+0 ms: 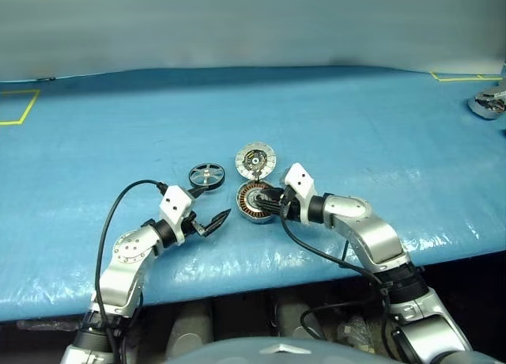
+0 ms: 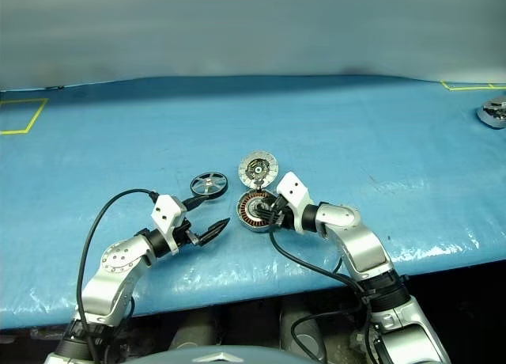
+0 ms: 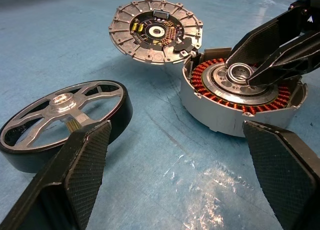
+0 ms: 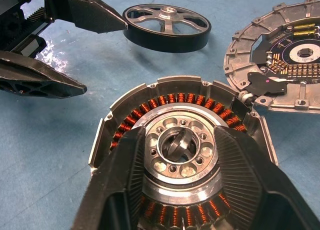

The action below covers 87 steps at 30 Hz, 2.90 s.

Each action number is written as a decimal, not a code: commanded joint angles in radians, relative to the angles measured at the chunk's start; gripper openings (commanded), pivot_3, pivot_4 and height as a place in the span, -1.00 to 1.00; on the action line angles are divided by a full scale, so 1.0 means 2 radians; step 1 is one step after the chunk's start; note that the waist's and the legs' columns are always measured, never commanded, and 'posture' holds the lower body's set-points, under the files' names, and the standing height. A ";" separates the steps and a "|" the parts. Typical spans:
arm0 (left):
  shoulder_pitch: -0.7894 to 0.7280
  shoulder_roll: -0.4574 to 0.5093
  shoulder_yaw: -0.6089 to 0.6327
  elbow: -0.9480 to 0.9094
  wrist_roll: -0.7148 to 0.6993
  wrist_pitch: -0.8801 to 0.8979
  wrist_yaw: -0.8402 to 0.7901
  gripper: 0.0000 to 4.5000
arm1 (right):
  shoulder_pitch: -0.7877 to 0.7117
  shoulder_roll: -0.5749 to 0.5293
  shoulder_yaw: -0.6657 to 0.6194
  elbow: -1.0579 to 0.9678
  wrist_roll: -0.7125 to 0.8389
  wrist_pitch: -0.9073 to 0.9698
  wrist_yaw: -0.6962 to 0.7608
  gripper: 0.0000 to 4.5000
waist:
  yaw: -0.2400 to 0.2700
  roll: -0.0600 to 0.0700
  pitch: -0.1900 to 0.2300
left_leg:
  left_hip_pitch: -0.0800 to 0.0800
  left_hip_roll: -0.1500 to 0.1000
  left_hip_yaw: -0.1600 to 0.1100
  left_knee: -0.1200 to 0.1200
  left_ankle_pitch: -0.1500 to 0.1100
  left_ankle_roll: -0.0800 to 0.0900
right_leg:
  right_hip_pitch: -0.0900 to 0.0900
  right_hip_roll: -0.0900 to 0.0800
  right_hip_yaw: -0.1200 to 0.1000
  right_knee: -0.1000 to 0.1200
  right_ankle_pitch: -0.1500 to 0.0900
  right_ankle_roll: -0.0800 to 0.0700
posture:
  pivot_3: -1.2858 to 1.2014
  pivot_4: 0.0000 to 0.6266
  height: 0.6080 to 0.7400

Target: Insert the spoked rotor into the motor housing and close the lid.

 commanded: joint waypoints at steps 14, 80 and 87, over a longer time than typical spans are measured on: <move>-0.005 0.000 0.002 -0.001 0.004 -0.012 0.008 1.00 | -0.009 0.011 -0.024 -0.013 0.014 -0.026 -0.011 -0.01 | 0.000 0.000 0.000 | 0.000 0.000 0.000 0.000 0.000 0.000 | 0.000 0.000 0.000 0.000 0.000 0.000 | 0.03 -0.52 1.00; -0.020 -0.013 0.030 0.000 -0.044 -0.027 -0.002 1.00 | 0.009 0.021 0.005 -0.091 -0.051 0.010 -0.062 -0.99 | 0.000 0.000 0.000 | 0.001 0.000 0.000 0.000 0.000 0.000 | 0.001 0.000 0.000 0.000 0.000 0.000 | 0.03 -0.52 1.00; -0.048 -0.014 0.054 0.006 -0.068 -0.021 -0.002 1.00 | 0.015 0.040 -0.011 -0.109 -0.031 0.014 -0.076 -0.99 | 0.001 0.000 0.000 | 0.001 0.000 -0.001 0.000 0.000 0.000 | 0.001 0.000 0.000 0.000 0.000 0.000 | 0.03 -0.52 1.00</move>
